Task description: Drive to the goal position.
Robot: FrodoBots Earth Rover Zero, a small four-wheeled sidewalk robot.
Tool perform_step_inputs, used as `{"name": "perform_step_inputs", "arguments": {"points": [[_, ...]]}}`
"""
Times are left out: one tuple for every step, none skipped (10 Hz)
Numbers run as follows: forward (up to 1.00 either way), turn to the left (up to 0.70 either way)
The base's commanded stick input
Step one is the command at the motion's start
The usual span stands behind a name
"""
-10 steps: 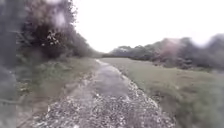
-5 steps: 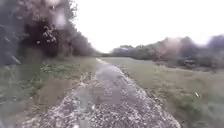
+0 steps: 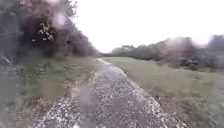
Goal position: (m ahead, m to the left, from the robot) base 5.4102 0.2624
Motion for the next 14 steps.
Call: {"name": "perform_step_inputs", "arguments": {"points": [[1.00,0.00],[1.00,0.00],[1.00,0.00],[1.00,0.00],[1.00,0.00],[1.00,0.00],[1.00,0.00],[1.00,0.00],[1.00,0.00],[1.00,0.00],[1.00,0.00],[1.00,0.00],[1.00,0.00],[1.00,0.00]]}}
